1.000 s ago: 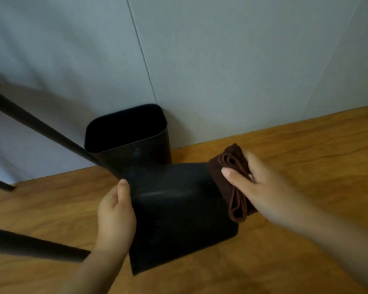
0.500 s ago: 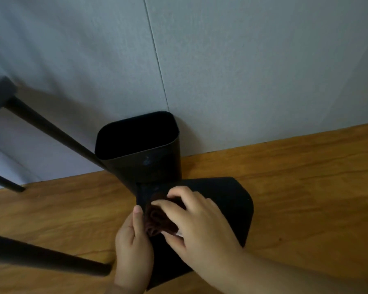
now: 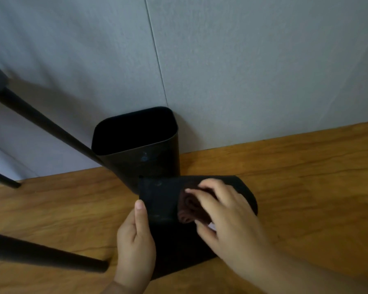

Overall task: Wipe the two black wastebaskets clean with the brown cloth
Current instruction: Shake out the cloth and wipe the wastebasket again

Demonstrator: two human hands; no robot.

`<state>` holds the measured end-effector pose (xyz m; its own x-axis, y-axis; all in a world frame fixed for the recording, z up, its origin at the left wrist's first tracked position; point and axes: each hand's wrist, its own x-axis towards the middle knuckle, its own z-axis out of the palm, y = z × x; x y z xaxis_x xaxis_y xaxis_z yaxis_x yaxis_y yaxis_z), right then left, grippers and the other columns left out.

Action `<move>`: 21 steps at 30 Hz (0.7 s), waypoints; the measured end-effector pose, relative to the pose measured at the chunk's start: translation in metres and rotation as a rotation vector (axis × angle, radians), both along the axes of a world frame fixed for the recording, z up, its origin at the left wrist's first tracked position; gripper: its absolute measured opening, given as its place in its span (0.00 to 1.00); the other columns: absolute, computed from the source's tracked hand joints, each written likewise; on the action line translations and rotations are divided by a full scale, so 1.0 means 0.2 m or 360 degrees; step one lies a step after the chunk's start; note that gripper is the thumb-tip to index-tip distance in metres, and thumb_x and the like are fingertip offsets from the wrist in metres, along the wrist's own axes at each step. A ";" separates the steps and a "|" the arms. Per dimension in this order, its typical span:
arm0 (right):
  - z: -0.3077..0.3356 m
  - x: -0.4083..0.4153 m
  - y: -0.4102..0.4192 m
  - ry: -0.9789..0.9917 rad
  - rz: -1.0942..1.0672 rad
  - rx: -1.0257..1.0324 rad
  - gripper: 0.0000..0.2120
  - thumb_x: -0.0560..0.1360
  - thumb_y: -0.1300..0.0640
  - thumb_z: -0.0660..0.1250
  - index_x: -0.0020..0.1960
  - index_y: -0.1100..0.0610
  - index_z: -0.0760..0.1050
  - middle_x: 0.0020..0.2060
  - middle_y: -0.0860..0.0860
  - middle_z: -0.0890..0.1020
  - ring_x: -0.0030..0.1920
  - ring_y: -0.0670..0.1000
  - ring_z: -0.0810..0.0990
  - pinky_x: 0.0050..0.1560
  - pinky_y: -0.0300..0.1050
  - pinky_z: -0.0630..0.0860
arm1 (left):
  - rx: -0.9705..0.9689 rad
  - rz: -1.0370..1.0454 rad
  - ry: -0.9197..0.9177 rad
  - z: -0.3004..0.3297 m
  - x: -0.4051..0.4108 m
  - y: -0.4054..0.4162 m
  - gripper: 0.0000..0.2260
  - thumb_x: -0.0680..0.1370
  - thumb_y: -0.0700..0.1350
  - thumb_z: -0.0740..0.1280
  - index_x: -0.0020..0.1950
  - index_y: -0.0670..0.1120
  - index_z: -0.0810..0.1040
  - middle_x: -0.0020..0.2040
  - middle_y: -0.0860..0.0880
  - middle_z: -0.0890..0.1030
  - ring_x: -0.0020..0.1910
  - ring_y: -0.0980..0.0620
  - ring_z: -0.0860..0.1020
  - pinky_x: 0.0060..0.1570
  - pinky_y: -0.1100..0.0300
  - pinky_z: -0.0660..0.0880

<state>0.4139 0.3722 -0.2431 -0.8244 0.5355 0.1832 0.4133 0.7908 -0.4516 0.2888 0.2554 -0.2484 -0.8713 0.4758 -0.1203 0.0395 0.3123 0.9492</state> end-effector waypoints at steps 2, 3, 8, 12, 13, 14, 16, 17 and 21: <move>0.01 -0.01 0.01 -0.0025 0.0067 0.0021 0.27 0.73 0.50 0.70 0.70 0.44 0.67 0.66 0.41 0.68 0.63 0.43 0.69 0.63 0.42 0.69 | -0.0026 -0.0029 0.0035 -0.01 -0.01 -0.01 0.24 0.78 0.58 0.52 0.42 0.43 0.80 0.38 0.43 0.82 0.41 0.46 0.81 0.44 0.50 0.77; 0.00 0.00 0.04 -0.0028 0.0005 -0.0005 0.26 0.74 0.50 0.68 0.70 0.43 0.67 0.66 0.40 0.67 0.63 0.42 0.69 0.64 0.41 0.69 | -0.0034 -0.0043 0.0035 -0.01 -0.02 -0.02 0.24 0.77 0.59 0.52 0.42 0.43 0.80 0.38 0.43 0.82 0.40 0.45 0.81 0.43 0.50 0.76; -0.04 0.12 0.24 -0.0164 -0.0486 -0.0079 0.23 0.76 0.48 0.64 0.70 0.47 0.68 0.63 0.42 0.69 0.56 0.42 0.72 0.57 0.42 0.75 | -0.0013 -0.0155 -0.0121 0.02 -0.04 -0.04 0.16 0.82 0.50 0.53 0.47 0.50 0.79 0.42 0.49 0.83 0.43 0.54 0.80 0.42 0.61 0.71; 0.00 0.12 0.15 -0.0148 -0.0257 -0.0073 0.24 0.75 0.48 0.66 0.70 0.42 0.65 0.63 0.37 0.65 0.60 0.40 0.68 0.64 0.41 0.70 | -0.0063 -0.0255 -0.0098 0.03 -0.06 -0.04 0.13 0.83 0.46 0.53 0.53 0.52 0.78 0.47 0.49 0.82 0.49 0.54 0.80 0.45 0.60 0.71; 0.03 0.10 0.10 -0.0110 -0.0131 -0.0107 0.24 0.75 0.48 0.66 0.70 0.39 0.65 0.62 0.35 0.64 0.61 0.38 0.66 0.66 0.40 0.68 | -0.0081 -0.0255 -0.0043 0.02 -0.06 -0.05 0.13 0.82 0.46 0.53 0.52 0.53 0.77 0.46 0.51 0.82 0.49 0.56 0.79 0.45 0.61 0.70; 0.06 0.07 0.06 -0.0070 -0.0003 -0.0134 0.25 0.75 0.48 0.66 0.69 0.37 0.64 0.62 0.32 0.63 0.62 0.37 0.64 0.67 0.39 0.66 | -0.0095 -0.0254 0.0004 0.01 -0.04 -0.06 0.11 0.82 0.48 0.54 0.52 0.55 0.77 0.46 0.53 0.82 0.48 0.58 0.79 0.45 0.63 0.70; 0.11 -0.01 -0.01 0.0009 0.0201 -0.0187 0.25 0.75 0.48 0.67 0.68 0.35 0.64 0.63 0.31 0.63 0.63 0.35 0.62 0.67 0.37 0.63 | -0.0103 -0.0316 0.0144 -0.02 -0.02 -0.08 0.11 0.79 0.55 0.54 0.53 0.59 0.75 0.47 0.60 0.82 0.48 0.64 0.79 0.46 0.69 0.71; 0.13 -0.06 -0.04 0.0062 0.0270 -0.0199 0.25 0.75 0.49 0.68 0.68 0.36 0.65 0.63 0.31 0.64 0.64 0.35 0.63 0.67 0.37 0.63 | -0.0111 -0.0372 0.0249 -0.04 -0.01 -0.10 0.13 0.76 0.57 0.53 0.54 0.60 0.75 0.48 0.65 0.81 0.48 0.67 0.78 0.45 0.73 0.71; 0.13 -0.20 -0.06 0.0199 0.0229 -0.0098 0.22 0.74 0.50 0.66 0.68 0.41 0.69 0.63 0.36 0.69 0.63 0.39 0.68 0.63 0.36 0.65 | -0.0126 -0.0470 0.0476 -0.08 0.00 -0.14 0.20 0.73 0.62 0.50 0.57 0.60 0.74 0.46 0.65 0.82 0.43 0.66 0.80 0.39 0.73 0.71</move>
